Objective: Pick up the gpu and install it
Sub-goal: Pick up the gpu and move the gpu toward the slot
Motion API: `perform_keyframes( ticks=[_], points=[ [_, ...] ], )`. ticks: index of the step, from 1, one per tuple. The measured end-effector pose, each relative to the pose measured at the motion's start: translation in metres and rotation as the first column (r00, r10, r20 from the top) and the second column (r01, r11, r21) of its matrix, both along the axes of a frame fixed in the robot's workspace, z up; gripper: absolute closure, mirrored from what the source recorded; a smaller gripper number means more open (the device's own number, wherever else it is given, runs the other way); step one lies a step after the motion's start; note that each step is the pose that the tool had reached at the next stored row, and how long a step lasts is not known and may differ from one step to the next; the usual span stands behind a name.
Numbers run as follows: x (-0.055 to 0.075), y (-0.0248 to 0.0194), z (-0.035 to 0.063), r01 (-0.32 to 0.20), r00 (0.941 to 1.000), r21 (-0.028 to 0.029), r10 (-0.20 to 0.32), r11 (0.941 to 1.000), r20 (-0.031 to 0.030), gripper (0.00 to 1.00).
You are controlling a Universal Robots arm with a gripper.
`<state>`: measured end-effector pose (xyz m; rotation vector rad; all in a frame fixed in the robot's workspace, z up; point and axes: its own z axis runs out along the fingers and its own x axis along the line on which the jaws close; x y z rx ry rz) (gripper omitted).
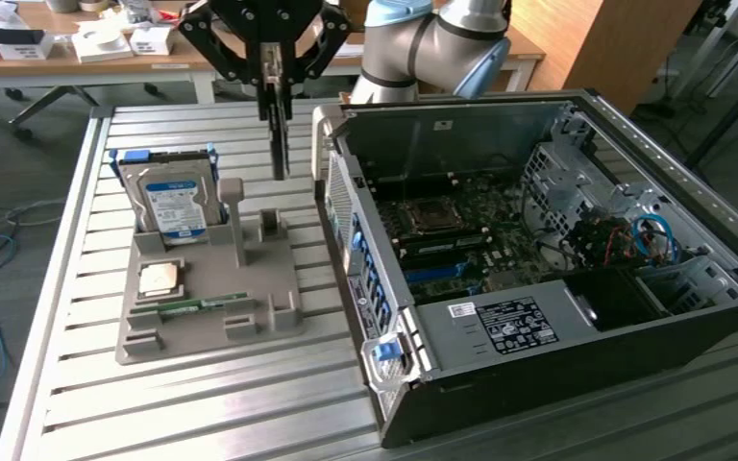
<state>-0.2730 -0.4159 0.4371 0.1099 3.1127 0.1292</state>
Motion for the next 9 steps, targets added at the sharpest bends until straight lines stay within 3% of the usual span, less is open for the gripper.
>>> perform_keyframes(
  ticks=[9],
  points=[
    [0.029,0.0000,0.0000,0.000,1.0000,0.0005,0.000,1.0000,0.0001,0.74]
  ],
)
